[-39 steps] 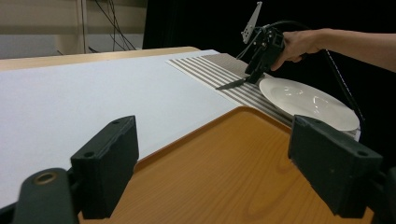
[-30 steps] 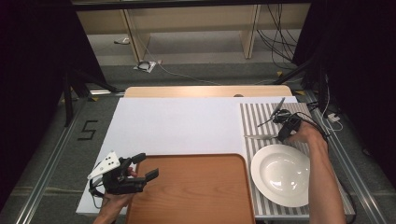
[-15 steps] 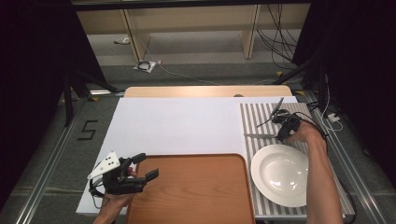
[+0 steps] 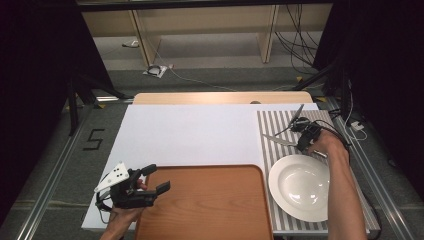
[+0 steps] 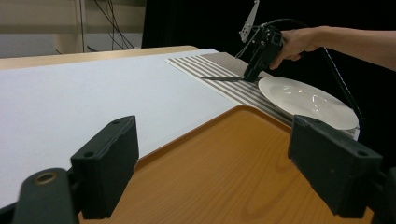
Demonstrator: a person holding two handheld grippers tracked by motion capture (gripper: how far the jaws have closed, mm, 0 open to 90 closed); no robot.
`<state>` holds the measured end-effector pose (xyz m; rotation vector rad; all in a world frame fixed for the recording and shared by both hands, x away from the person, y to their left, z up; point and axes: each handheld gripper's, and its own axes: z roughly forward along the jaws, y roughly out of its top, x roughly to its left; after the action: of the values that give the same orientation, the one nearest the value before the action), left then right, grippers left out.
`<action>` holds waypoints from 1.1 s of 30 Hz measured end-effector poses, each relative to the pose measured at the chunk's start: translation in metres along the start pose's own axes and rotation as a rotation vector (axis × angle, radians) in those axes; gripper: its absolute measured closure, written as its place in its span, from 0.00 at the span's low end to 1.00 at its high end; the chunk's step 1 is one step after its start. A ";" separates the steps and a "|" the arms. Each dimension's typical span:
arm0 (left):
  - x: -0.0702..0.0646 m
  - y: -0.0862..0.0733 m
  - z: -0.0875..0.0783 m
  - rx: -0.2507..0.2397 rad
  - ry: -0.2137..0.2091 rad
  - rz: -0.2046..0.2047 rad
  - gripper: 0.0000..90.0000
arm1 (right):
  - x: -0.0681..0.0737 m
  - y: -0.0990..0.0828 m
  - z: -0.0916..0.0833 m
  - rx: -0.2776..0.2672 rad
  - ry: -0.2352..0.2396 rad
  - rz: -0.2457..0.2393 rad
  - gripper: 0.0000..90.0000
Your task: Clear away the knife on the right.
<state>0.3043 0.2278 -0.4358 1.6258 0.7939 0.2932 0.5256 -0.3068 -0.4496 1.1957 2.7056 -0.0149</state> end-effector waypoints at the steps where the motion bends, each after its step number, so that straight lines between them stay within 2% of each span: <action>1: 0.000 0.000 0.000 0.000 0.001 -0.001 0.18 | 0.000 0.000 0.000 -0.001 0.004 -0.002 0.79; 9: 0.000 0.000 0.000 -0.001 0.001 -0.001 0.18 | 0.001 0.000 0.000 0.005 0.023 -0.029 0.88; 13: 0.000 0.000 -0.001 -0.001 0.003 -0.001 0.18 | 0.002 0.000 0.000 0.005 0.023 -0.035 0.89; 28: 0.001 0.001 -0.001 -0.005 0.006 -0.002 0.18 | 0.012 0.001 -0.001 0.004 -0.042 -0.101 0.90; 33: 0.002 0.001 -0.001 -0.006 0.007 -0.007 0.18 | 0.011 0.000 -0.008 -0.041 -0.055 -0.087 0.90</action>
<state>0.3049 0.2297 -0.4354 1.6170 0.8026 0.2962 0.5171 -0.2977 -0.4439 1.0499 2.6944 -0.0041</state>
